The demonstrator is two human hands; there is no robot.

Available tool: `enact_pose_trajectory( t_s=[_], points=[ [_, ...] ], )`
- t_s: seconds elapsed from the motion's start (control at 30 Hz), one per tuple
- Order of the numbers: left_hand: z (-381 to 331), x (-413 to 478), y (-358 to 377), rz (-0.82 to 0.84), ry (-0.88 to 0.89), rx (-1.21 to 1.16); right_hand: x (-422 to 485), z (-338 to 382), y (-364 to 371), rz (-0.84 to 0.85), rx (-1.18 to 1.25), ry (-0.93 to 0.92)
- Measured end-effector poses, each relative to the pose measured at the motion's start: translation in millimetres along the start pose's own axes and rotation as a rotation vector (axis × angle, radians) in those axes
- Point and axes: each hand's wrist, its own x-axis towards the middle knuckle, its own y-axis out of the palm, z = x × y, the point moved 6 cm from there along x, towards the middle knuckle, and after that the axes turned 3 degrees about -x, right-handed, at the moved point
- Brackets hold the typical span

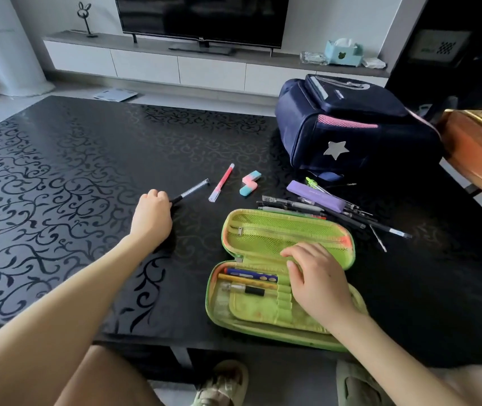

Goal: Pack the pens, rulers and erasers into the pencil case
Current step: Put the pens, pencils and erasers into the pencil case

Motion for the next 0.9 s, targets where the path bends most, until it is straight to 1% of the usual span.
enact_pose_trajectory(
  t_s=[0.07,0.13,0.2,0.3,0.37,0.43,0.47,0.6,0.7,0.8,0.9],
  points=[
    [2,-19,-12,-0.050,-0.017,-0.112,-9,-6,-6,-0.005,-0.012,0.014],
    [-2,-46,-27,-0.095,0.031,-0.210,-21,-11,-13,-0.020,-0.034,0.033],
    [-13,-76,-41,-0.094,0.156,-0.250,-30,-15,-19,-0.038,-0.050,0.046],
    [-38,-125,-59,-0.059,0.426,-0.243,-43,-17,-26,-0.058,-0.063,0.046],
    [-51,-152,-62,-0.020,0.595,-0.196,-51,-18,-30,-0.072,-0.069,0.052],
    [-58,-167,-58,0.019,0.707,-0.110,-60,-20,-32,-0.082,-0.065,0.064],
    [-61,-171,-56,0.034,0.732,-0.069,-64,-21,-33,-0.087,-0.058,0.067],
    [-60,-171,-53,0.045,0.726,0.011,-71,-24,-31,-0.087,-0.052,0.079],
    [-58,-173,-57,0.044,0.754,0.031,-71,-25,-29,-0.088,-0.055,0.087],
    [-61,-174,-61,0.087,0.779,0.031,-71,-24,-29,-0.089,-0.052,0.102],
    [-67,-170,-59,0.107,0.768,0.042,-70,-22,-27,-0.086,-0.044,0.110]
  ],
)
